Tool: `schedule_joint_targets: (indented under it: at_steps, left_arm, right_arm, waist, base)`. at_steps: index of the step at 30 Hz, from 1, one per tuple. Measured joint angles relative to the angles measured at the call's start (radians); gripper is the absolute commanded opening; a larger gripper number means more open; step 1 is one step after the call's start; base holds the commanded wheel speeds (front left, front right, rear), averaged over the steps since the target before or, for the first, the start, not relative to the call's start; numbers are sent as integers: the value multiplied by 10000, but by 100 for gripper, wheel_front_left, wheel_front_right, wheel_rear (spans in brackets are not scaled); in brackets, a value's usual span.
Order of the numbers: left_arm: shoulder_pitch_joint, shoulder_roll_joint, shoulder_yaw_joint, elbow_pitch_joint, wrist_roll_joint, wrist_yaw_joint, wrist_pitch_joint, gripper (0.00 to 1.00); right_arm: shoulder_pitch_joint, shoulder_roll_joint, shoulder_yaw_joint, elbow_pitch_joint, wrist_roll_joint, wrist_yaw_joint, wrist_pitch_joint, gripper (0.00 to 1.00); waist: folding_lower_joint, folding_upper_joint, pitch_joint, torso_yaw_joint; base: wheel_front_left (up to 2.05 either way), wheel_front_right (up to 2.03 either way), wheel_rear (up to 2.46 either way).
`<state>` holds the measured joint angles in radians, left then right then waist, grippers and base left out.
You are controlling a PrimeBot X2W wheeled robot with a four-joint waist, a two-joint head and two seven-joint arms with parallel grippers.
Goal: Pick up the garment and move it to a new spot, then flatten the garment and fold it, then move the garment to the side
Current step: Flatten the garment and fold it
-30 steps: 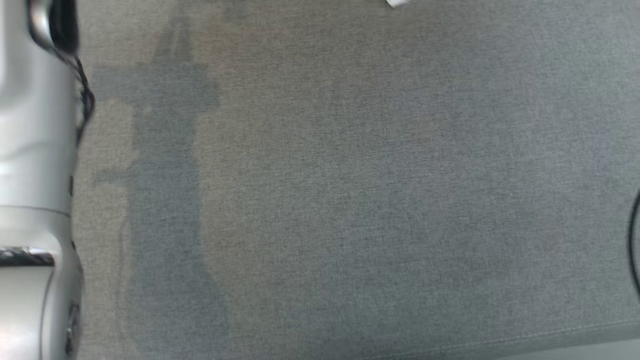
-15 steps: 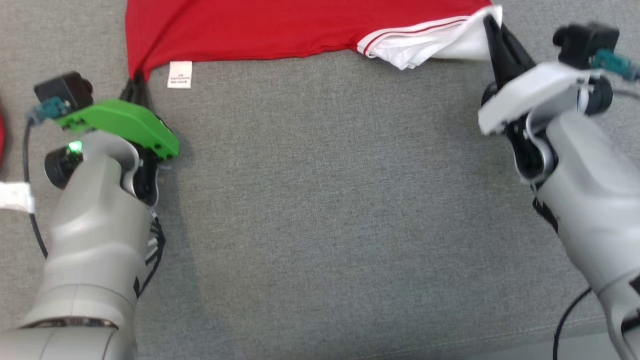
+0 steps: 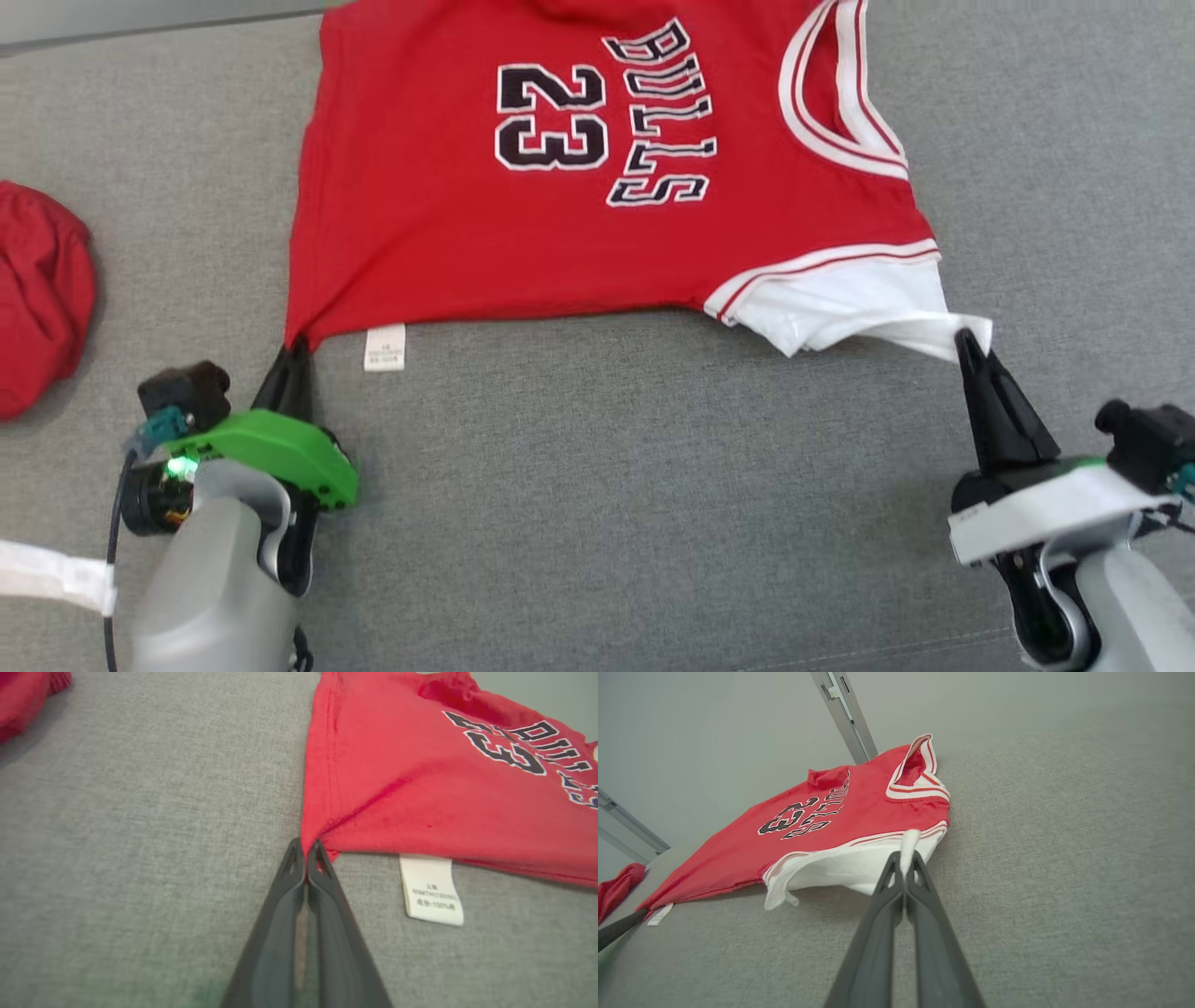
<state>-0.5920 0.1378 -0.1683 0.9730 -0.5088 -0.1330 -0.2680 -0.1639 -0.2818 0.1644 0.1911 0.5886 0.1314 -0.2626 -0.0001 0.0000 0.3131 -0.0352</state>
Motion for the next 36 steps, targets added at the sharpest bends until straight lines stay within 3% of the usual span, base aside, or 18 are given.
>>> schedule_joint_targets:
  at_steps: [5,14,18,24,30,36]
  left_arm:
    - [1964,389,-165,-2464,259,270,203,0]
    - [6118,1202,-107,-10092,263,2286,3386,0]
    - [6982,1530,-184,-12017,244,2744,4715,0]
    - [7121,1804,-255,-12554,-176,2821,5983,0]
    - [5947,1914,-399,-11814,-936,2303,7016,0]
    - [4115,1893,-376,-10705,-1685,1676,7526,0]
  right_arm:
    - [2001,215,-729,-1684,-616,2,0,0]
    - [3852,385,-1785,-3392,-1103,2,543,0]
    - [3903,349,-1992,-3590,-1158,0,865,0]
    - [3290,29,-1730,-3294,-1116,0,1162,0]
    - [1502,-520,-1030,-2245,-782,0,1241,0]
    - [-744,-1149,-313,-443,-441,0,1028,0]
  waist:
    - [0,0,-585,118]
    - [0,0,-1369,247]
    - [0,0,-1475,259]
    - [0,0,-1313,253]
    - [0,0,-730,248]
    - [0,0,124,332]
  base:
    - [0,0,0]
    - [0,0,0]
    - [0,0,0]
    - [0,0,0]
    - [0,0,0]
    - [0,0,0]
